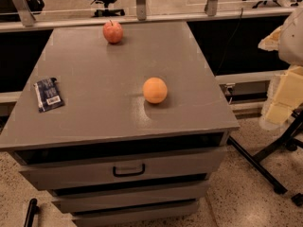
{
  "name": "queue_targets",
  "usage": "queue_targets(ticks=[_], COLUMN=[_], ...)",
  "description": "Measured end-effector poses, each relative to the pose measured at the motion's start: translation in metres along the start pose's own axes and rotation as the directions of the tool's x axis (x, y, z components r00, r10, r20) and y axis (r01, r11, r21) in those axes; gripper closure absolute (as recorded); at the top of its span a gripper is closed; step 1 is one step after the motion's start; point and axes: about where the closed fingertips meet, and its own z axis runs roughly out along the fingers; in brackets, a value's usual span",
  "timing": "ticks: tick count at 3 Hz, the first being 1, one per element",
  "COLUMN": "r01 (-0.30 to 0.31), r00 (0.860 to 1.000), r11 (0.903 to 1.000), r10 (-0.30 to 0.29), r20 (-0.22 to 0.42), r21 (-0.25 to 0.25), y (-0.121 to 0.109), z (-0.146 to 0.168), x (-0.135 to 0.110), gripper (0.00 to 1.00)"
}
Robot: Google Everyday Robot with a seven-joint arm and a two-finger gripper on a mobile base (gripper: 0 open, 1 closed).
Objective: Move orange near apple
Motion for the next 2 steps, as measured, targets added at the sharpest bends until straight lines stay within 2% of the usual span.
queue_targets(ticks=[1, 2], r01=[0.0, 0.026], r00=[1.0, 0.999], r11=[1.0, 0.9994], r10=[0.0, -0.027], r20=[0.0, 0.033], r21=[0.0, 0.024], y=[0.0, -0.016], z=[0.0, 0.013], x=[0.0, -0.029], gripper=[0.0, 0.0])
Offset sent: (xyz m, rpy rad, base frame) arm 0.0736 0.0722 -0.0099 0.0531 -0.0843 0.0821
